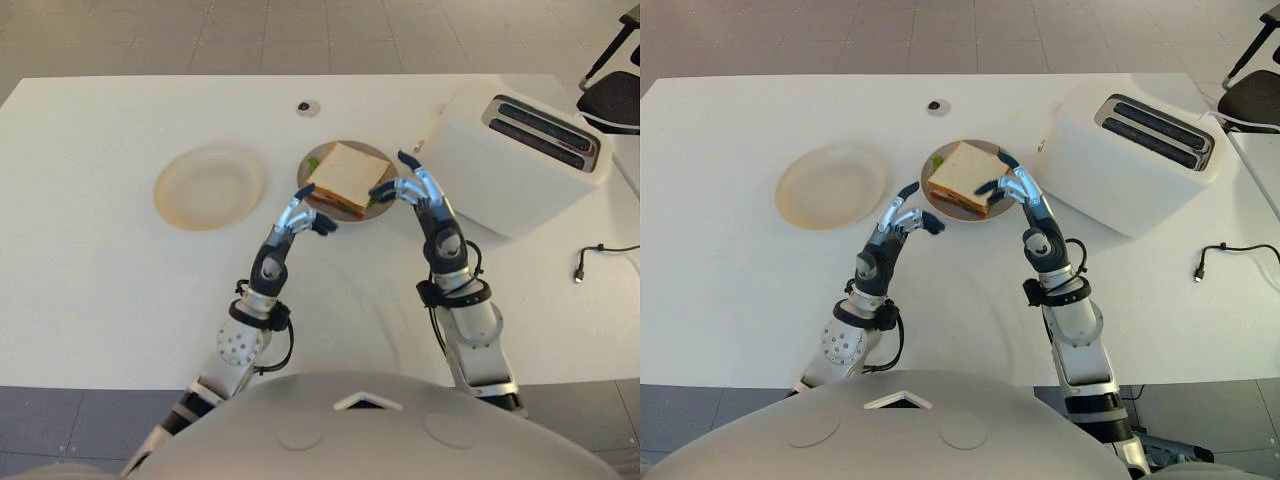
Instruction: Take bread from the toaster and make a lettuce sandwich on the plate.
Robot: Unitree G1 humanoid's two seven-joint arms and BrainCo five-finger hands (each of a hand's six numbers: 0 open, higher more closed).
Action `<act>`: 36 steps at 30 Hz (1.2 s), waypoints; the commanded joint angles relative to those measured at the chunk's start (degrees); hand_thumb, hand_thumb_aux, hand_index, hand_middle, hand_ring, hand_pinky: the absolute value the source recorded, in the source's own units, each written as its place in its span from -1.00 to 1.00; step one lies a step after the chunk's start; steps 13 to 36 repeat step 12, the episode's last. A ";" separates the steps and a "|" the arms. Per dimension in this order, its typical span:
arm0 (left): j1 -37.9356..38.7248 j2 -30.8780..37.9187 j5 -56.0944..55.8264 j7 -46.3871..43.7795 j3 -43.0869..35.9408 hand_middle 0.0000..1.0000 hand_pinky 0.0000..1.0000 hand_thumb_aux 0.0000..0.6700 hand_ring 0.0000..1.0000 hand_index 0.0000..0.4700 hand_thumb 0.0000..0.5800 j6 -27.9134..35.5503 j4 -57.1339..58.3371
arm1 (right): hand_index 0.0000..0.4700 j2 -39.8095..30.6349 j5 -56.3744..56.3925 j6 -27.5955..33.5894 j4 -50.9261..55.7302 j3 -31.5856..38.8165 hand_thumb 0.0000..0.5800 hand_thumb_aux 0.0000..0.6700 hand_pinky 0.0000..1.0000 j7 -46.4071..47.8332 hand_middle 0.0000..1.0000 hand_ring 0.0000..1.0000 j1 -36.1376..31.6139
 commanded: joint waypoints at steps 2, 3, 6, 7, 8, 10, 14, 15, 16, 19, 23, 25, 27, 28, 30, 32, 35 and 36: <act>-3.04 -5.27 3.30 3.21 6.89 -1.00 -1.00 -1.00 -1.00 -1.00 -1.00 3.22 4.98 | -1.00 2.79 -4.62 -1.08 8.71 0.00 -1.00 -1.00 -1.00 -4.26 -1.00 -1.00 -3.70; -3.56 -6.30 2.39 2.88 7.67 -1.00 -1.00 -1.00 -1.00 -1.00 -1.00 3.99 5.51 | -1.00 3.13 -4.97 -1.56 9.78 0.12 -1.00 -1.00 -1.00 -4.70 -1.00 -1.00 -4.34; -5.56 -8.32 3.19 2.60 9.44 -1.00 -1.00 -1.00 -1.00 -1.00 -1.00 4.15 6.53 | -1.00 3.62 -5.61 -2.84 12.08 0.01 -1.00 -1.00 -1.00 -5.62 -1.00 -1.00 -6.23; -6.43 -9.22 3.11 2.74 10.25 -1.00 -1.00 -1.00 -1.00 -1.00 -1.00 4.08 7.18 | -1.00 3.81 -5.49 -3.13 12.65 -0.04 -1.00 -1.00 -1.00 -5.84 -1.00 -1.00 -6.91; -7.40 -10.27 3.11 3.24 11.25 -1.00 -1.00 -1.00 -1.00 -1.00 -1.00 3.77 7.99 | -1.00 4.13 -5.32 -3.42 12.98 0.10 -1.00 -1.00 -1.00 -6.02 -1.00 -1.00 -7.48; -9.41 -11.89 4.85 4.66 12.79 -1.00 -1.00 -1.00 -1.00 -1.00 -1.00 3.43 9.68 | -1.00 5.06 -5.28 -3.90 13.26 0.48 -1.00 -1.00 -1.00 -6.64 -1.00 -1.00 -8.44; -10.76 -13.30 6.91 6.13 13.77 -1.00 -1.00 -1.00 -1.00 -1.00 -1.00 2.76 11.04 | -1.00 6.02 -5.39 -4.17 13.12 0.63 -1.00 -1.00 -1.00 -7.25 -1.00 -1.00 -9.35; -10.76 -13.30 6.91 6.13 13.77 -1.00 -1.00 -1.00 -1.00 -1.00 -1.00 2.76 11.04 | -1.00 6.02 -5.39 -4.17 13.12 0.63 -1.00 -1.00 -1.00 -7.25 -1.00 -1.00 -9.35; -10.76 -13.30 6.91 6.13 13.77 -1.00 -1.00 -1.00 -1.00 -1.00 -1.00 2.76 11.04 | -1.00 6.02 -5.39 -4.17 13.12 0.63 -1.00 -1.00 -1.00 -7.25 -1.00 -1.00 -9.35; -10.76 -13.30 6.91 6.13 13.77 -1.00 -1.00 -1.00 -1.00 -1.00 -1.00 2.76 11.04 | -1.00 6.02 -5.39 -4.17 13.12 0.63 -1.00 -1.00 -1.00 -7.25 -1.00 -1.00 -9.35; -10.76 -13.30 6.91 6.13 13.77 -1.00 -1.00 -1.00 -1.00 -1.00 -1.00 2.76 11.04 | -1.00 6.02 -5.39 -4.17 13.12 0.63 -1.00 -1.00 -1.00 -7.25 -1.00 -1.00 -9.35; -10.76 -13.30 6.91 6.13 13.77 -1.00 -1.00 -1.00 -1.00 -1.00 -1.00 2.76 11.04 | -1.00 6.02 -5.39 -4.17 13.12 0.63 -1.00 -1.00 -1.00 -7.25 -1.00 -1.00 -9.35; -10.76 -13.30 6.91 6.13 13.77 -1.00 -1.00 -1.00 -1.00 -1.00 -1.00 2.76 11.04 | -1.00 6.02 -5.39 -4.17 13.12 0.63 -1.00 -1.00 -1.00 -7.25 -1.00 -1.00 -9.35; -10.76 -13.30 6.91 6.13 13.77 -1.00 -1.00 -1.00 -1.00 -1.00 -1.00 2.76 11.04 | -1.00 6.02 -5.39 -4.17 13.12 0.63 -1.00 -1.00 -1.00 -7.25 -1.00 -1.00 -9.35; -10.76 -13.30 6.91 6.13 13.77 -1.00 -1.00 -1.00 -1.00 -1.00 -1.00 2.76 11.04 | -1.00 6.02 -5.39 -4.17 13.12 0.63 -1.00 -1.00 -1.00 -7.25 -1.00 -1.00 -9.35; -10.76 -13.30 6.91 6.13 13.77 -1.00 -1.00 -1.00 -1.00 -1.00 -1.00 2.76 11.04 | -1.00 6.02 -5.39 -4.17 13.12 0.63 -1.00 -1.00 -1.00 -7.25 -1.00 -1.00 -9.35; -10.76 -13.30 6.91 6.13 13.77 -1.00 -1.00 -1.00 -1.00 -1.00 -1.00 2.76 11.04 | -1.00 6.02 -5.39 -4.17 13.12 0.63 -1.00 -1.00 -1.00 -7.25 -1.00 -1.00 -9.35; -10.76 -13.30 6.91 6.13 13.77 -1.00 -1.00 -1.00 -1.00 -1.00 -1.00 2.76 11.04 | -1.00 6.02 -5.39 -4.17 13.12 0.63 -1.00 -1.00 -1.00 -7.25 -1.00 -1.00 -9.35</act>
